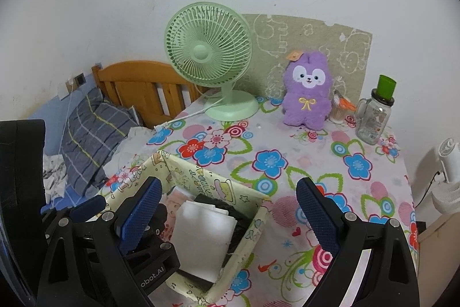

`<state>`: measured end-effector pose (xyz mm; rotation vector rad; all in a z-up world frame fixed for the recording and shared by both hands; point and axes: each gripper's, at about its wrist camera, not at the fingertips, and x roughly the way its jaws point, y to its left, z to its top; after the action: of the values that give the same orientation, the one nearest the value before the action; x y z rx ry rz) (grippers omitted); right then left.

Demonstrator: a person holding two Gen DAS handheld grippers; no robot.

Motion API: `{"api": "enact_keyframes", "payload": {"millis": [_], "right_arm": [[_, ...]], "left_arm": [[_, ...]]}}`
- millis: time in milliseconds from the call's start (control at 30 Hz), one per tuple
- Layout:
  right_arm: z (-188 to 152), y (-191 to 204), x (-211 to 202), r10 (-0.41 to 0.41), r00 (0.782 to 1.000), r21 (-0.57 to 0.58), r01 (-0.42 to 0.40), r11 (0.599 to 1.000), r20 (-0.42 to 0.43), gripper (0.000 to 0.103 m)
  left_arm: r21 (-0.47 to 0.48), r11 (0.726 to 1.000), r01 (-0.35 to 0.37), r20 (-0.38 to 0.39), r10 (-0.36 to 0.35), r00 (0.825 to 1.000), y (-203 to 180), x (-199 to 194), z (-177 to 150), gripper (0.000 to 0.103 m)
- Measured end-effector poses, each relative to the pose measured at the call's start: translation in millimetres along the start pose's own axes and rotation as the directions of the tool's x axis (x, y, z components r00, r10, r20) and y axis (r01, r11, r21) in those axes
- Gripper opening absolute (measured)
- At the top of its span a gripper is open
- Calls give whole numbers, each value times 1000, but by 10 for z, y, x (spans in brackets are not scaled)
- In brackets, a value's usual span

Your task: Organize soft objects

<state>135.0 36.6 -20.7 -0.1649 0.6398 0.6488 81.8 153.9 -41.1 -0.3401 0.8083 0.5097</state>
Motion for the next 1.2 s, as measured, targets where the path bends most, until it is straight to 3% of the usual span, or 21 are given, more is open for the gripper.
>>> {"api": "enact_keyframes", "payload": {"millis": [567,733,1200], "right_arm": [[-167,-468,-749,-114,990,53,110,993,82,96],[-245,-599,-1059,-159,979,70,151,986,127,96],[-541,-867,-1810,-257,943,132,233,963,212,96]], "left_arm": [[121,982,148,57,-156,986,-570,-430,-166,83],[175,962,211,79,-227,971,-763,-642,-251,85],[281,918,279,183,-336,924,-1024,-1215,-514,91]]}}
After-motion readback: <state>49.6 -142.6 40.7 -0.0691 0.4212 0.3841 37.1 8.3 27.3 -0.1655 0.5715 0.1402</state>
